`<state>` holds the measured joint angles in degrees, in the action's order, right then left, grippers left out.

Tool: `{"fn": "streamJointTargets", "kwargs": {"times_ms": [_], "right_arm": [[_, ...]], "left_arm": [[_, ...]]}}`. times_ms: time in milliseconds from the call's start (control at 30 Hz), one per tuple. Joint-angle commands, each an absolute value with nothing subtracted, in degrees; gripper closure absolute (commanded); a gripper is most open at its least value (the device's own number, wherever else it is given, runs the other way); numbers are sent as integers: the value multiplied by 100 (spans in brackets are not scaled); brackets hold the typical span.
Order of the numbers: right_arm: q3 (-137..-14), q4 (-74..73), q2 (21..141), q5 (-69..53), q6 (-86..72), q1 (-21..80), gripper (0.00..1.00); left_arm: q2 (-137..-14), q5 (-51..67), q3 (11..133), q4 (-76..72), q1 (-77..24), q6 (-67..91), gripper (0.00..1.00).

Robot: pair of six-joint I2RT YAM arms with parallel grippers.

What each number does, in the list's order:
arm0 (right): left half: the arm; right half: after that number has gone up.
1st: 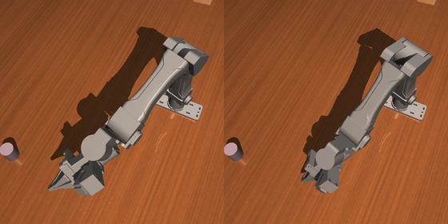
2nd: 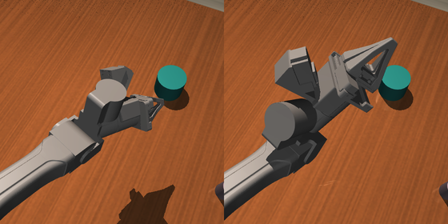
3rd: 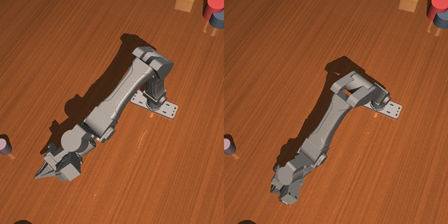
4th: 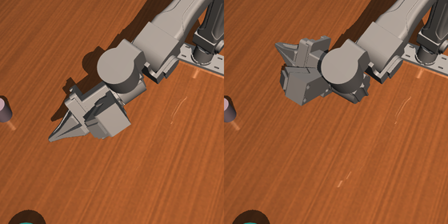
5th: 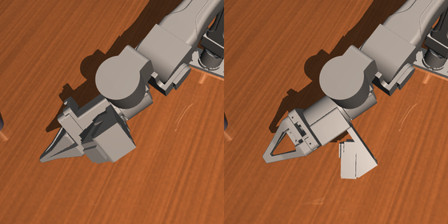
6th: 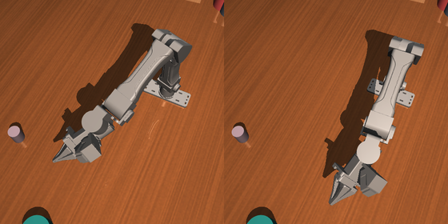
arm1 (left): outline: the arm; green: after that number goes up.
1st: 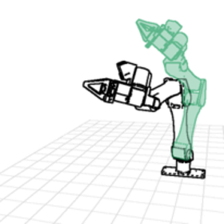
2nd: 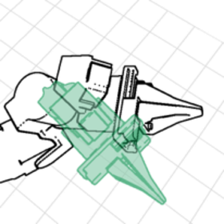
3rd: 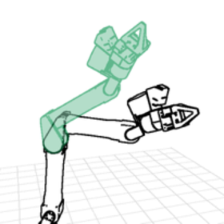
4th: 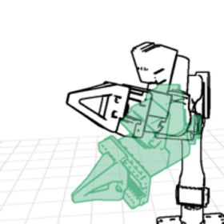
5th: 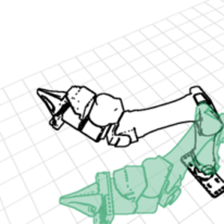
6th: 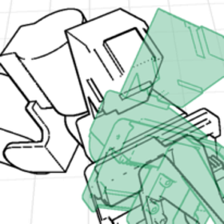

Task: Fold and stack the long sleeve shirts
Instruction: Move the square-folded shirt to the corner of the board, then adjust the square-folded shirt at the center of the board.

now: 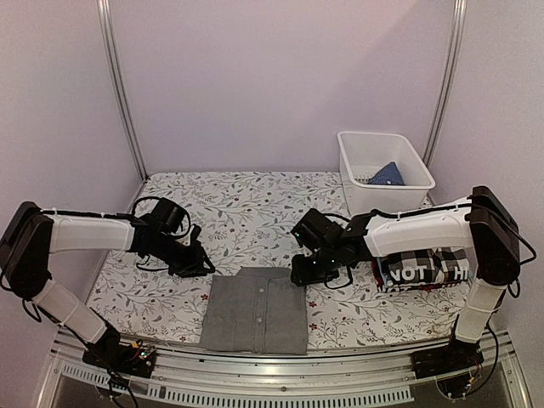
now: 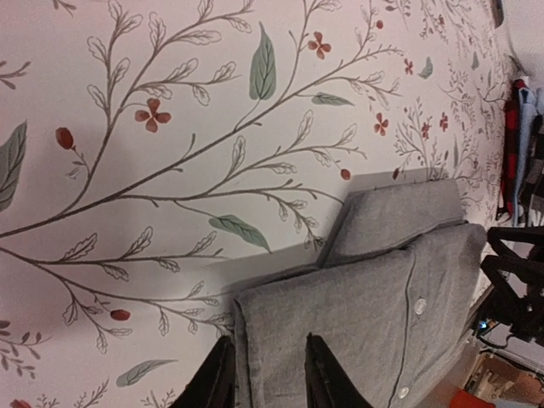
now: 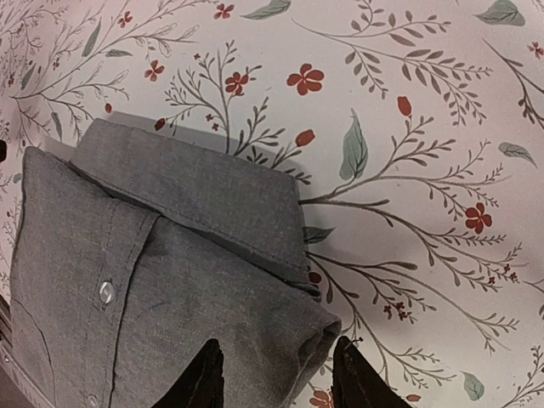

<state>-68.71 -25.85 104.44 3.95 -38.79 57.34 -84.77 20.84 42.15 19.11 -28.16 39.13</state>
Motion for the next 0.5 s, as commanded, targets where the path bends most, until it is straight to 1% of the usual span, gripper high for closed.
{"fn": "streamJointTargets", "kwargs": {"times_ms": [0,333,400,467], "right_arm": [[-6843,-2545,10344,452,-4075,5699,58],[-6752,-2439,10611,480,-4187,5665,59],[-6700,-2408,10617,496,-4216,5660,59],[-6661,-2381,10633,521,-4244,5654,60]], "left_arm": [[-8699,2188,4165,1816,-2942,3837,70],[-9131,2241,4236,1606,-3102,3887,71],[-9176,2250,4281,1588,-3118,3885,72],[-9201,2246,4321,1582,-3120,3893,77]]}}
